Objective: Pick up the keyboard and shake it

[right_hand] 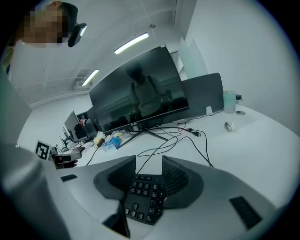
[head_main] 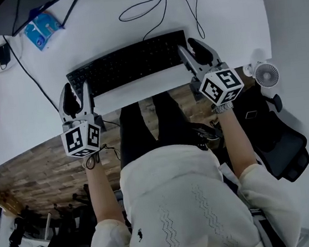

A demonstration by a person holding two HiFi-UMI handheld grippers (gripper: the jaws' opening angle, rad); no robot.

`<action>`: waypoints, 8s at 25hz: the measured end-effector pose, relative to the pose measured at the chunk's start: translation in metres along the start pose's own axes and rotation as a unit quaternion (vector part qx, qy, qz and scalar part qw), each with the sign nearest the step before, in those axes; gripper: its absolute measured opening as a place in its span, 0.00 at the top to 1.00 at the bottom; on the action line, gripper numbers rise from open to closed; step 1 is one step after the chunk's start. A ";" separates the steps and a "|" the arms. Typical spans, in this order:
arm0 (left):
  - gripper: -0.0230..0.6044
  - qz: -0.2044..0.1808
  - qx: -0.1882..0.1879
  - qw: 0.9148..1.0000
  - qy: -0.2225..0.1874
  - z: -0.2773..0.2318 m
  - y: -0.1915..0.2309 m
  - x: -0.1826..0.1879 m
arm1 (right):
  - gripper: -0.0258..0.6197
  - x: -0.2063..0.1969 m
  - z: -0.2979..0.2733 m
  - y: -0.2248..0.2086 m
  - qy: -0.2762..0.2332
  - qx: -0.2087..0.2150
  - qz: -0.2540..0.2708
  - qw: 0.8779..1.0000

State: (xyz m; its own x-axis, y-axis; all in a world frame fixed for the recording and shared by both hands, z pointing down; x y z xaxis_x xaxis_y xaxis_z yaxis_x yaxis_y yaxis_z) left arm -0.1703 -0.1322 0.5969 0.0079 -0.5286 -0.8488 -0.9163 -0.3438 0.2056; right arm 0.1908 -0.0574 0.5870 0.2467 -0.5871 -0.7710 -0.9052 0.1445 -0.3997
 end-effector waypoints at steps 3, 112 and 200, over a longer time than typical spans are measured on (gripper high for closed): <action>0.56 0.006 0.005 1.000 0.015 -0.008 0.008 -0.010 | 0.68 -0.010 -0.008 -0.014 0.006 -0.009 -0.025 1.000; 0.48 0.090 0.041 0.994 0.055 0.026 0.019 -0.012 | 0.51 0.003 0.017 -0.013 -0.001 -0.028 -0.028 0.999; 0.48 -0.011 -0.049 0.911 -0.410 0.182 -0.031 0.309 | 0.51 0.286 0.191 0.151 -0.413 0.042 0.205 0.886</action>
State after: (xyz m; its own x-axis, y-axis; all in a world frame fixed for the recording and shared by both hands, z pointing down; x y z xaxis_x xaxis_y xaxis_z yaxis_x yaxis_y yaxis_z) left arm -0.2124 -0.1437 0.2402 -0.3129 0.2222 -0.9234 -0.8794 -0.4351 0.1933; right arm 0.1910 -0.0510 0.2114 0.1043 0.3067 -0.9461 -0.9568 0.2905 -0.0113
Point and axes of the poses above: the fingertips, and each gripper's own axes: z backward along the fingers, y to its left, x out of its top, the point moved 5 cm from there along z, backward along the fingers, and after that the axes turned 8 degrees about x, right-handed, at the moved point
